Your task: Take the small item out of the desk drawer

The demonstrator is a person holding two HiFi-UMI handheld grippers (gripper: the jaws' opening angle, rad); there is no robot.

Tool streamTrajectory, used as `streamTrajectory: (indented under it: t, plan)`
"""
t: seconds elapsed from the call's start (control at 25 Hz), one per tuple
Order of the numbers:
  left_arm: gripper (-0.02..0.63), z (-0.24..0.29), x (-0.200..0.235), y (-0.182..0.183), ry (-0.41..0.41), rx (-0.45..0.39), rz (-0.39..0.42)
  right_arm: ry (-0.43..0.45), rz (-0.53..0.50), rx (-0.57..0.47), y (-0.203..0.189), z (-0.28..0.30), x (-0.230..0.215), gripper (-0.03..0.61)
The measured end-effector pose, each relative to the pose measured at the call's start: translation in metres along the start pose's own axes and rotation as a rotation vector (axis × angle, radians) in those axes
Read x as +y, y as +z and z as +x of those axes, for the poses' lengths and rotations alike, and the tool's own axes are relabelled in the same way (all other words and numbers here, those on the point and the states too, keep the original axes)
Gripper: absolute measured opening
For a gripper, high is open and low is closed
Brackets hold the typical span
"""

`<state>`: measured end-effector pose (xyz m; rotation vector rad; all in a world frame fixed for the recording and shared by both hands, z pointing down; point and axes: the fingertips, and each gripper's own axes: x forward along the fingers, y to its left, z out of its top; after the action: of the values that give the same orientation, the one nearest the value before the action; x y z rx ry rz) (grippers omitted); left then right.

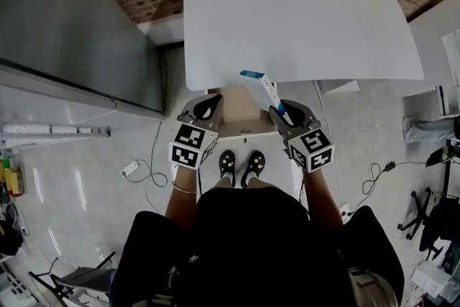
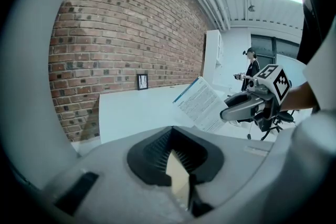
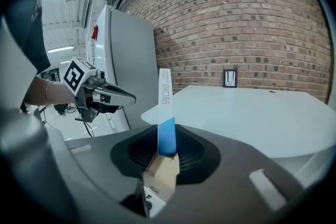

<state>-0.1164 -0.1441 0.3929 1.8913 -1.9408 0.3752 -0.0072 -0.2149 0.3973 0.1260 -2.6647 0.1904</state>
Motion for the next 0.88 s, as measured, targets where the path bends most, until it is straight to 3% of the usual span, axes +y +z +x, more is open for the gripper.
streamTrajectory:
  t: [0.88]
  plan:
    - [-0.003,-0.007,-0.033,0.091,-0.066,-0.19,0.059,-0.024,0.085,-0.264,0.089,-0.072,-0.018,0.106]
